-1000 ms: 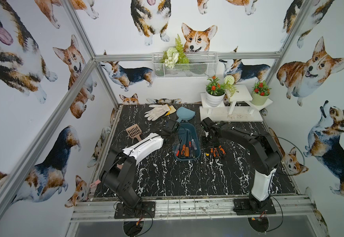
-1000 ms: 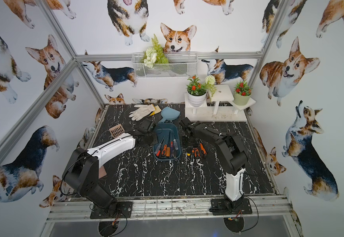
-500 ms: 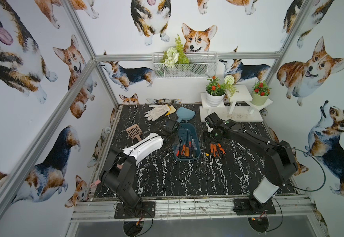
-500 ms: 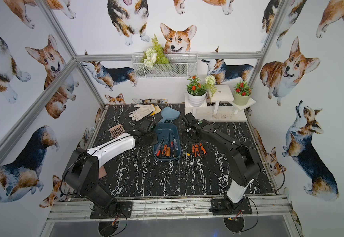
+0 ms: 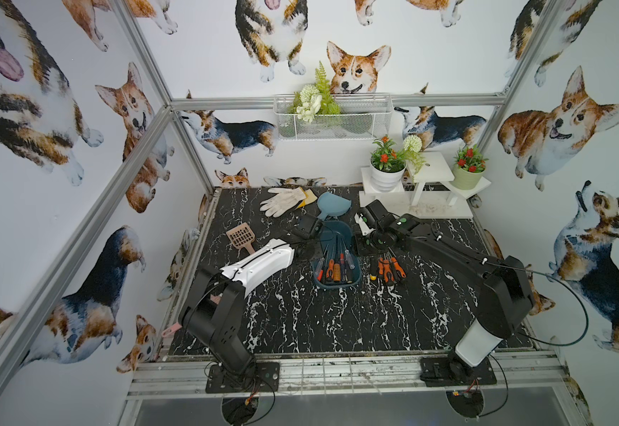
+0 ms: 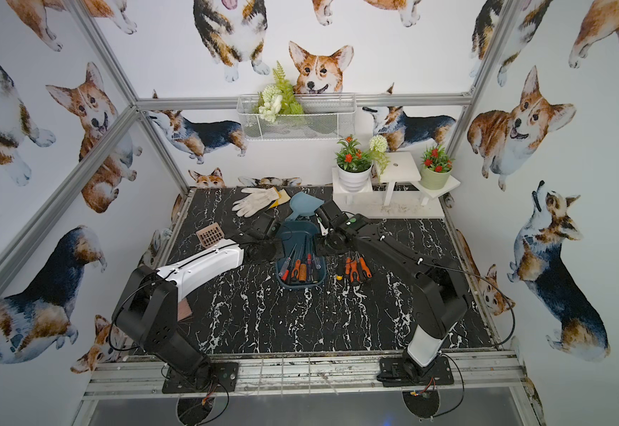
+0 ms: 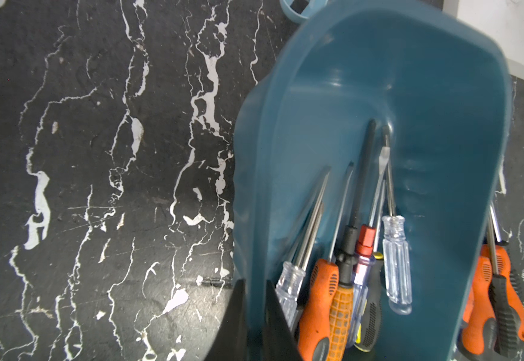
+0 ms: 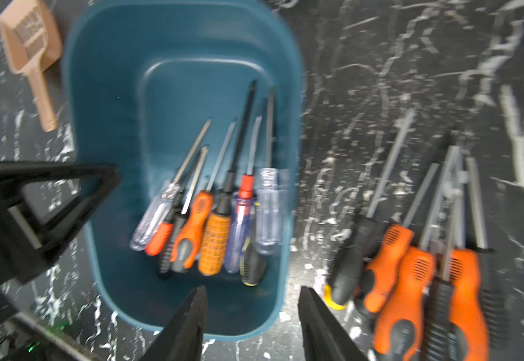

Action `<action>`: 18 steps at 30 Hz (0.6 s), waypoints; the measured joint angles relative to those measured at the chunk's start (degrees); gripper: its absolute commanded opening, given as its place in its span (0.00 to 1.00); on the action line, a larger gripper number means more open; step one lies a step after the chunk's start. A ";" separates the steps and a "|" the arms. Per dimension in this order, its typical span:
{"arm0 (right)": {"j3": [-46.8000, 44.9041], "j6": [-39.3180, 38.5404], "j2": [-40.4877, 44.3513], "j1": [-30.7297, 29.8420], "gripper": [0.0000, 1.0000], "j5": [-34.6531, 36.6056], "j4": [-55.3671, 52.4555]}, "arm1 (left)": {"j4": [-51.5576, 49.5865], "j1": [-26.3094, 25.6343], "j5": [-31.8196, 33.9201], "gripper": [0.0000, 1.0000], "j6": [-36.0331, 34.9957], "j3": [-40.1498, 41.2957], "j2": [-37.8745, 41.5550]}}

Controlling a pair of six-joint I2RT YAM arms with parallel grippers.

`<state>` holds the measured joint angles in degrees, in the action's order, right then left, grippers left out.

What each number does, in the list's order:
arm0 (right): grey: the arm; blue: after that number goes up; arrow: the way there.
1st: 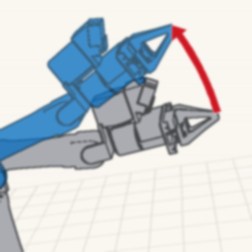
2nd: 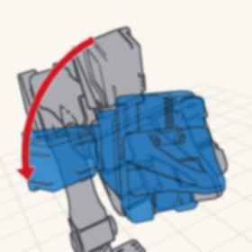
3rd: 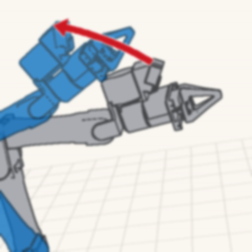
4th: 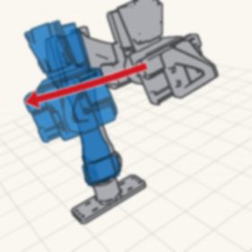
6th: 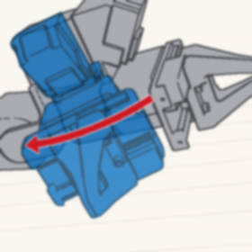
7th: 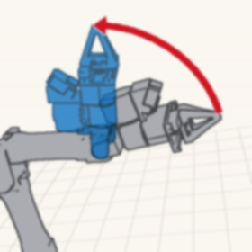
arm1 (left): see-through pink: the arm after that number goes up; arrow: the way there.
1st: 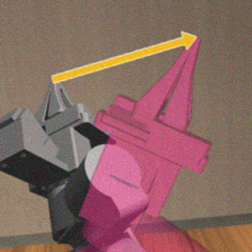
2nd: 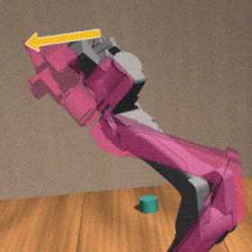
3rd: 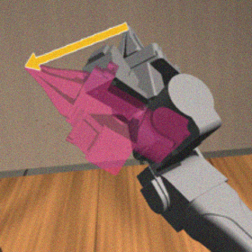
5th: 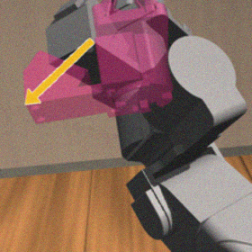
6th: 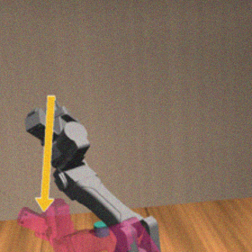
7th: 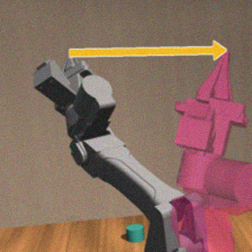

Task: Take out the screwdriver from the storage box
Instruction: Place the screwdriver at the center of the board, then pick up the screwdriver from the storage box.

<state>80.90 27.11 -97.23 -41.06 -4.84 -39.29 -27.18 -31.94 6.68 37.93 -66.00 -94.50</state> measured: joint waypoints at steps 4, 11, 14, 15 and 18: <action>1.40 0.04 -1.68 -1.29 0.53 -1.97 0.07 | 0.00 -0.02 -0.15 0.00 0.04 0.00 0.02; 1.68 1.57 -3.67 -2.23 0.51 -6.16 1.81 | 0.02 -0.02 -0.22 0.00 0.15 0.00 0.09; 1.51 2.75 -4.68 -2.60 0.50 -7.80 2.97 | 0.09 -0.02 -0.22 0.00 0.48 0.04 0.09; 1.44 2.99 -5.09 -2.73 0.50 -8.28 3.17 | 0.17 -0.02 -0.22 0.00 0.50 0.09 0.09; 1.36 3.48 -6.47 -3.21 0.49 -9.53 3.93 | 0.22 -0.02 -0.28 0.00 0.52 0.11 0.09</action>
<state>82.26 30.59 -103.70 -44.27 -14.37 -35.35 -26.96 -31.97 6.39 38.46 -65.89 -94.41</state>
